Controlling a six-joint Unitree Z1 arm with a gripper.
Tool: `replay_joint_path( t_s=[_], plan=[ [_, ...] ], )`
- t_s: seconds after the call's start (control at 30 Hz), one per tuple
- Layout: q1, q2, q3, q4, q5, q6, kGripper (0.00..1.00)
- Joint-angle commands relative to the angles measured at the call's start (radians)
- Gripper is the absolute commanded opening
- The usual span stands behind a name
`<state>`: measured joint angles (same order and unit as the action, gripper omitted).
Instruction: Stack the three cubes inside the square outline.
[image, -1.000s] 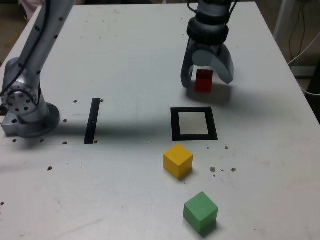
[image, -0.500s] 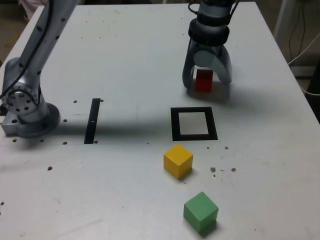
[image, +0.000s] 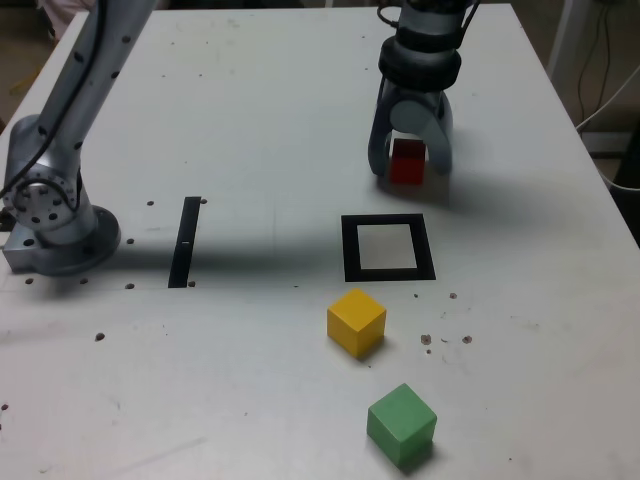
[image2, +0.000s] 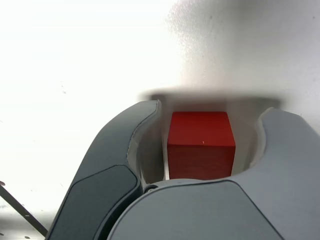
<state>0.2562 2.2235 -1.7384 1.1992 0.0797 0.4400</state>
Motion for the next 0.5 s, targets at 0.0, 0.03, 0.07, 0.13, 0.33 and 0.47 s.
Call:
replay_joint_path(
  t_s=[0.0, 0.03, 0.07, 0.13, 0.33, 0.47],
  plan=[
    [-0.001, 0.004, 0.003, -0.003, -0.008, 0.006, 0.34],
    [-0.001, 0.004, 0.003, -0.002, -0.012, 0.009, 0.33],
    [-0.001, 0.004, 0.002, -0.001, -0.017, 0.013, 0.33],
    [-0.002, 0.003, 0.001, 0.004, -0.024, 0.018, 0.3],
    [-0.007, 0.001, -0.004, 0.016, -0.033, 0.028, 0.22],
    [-0.009, 0.0, -0.001, 0.021, -0.031, 0.032, 0.19]
  ],
)
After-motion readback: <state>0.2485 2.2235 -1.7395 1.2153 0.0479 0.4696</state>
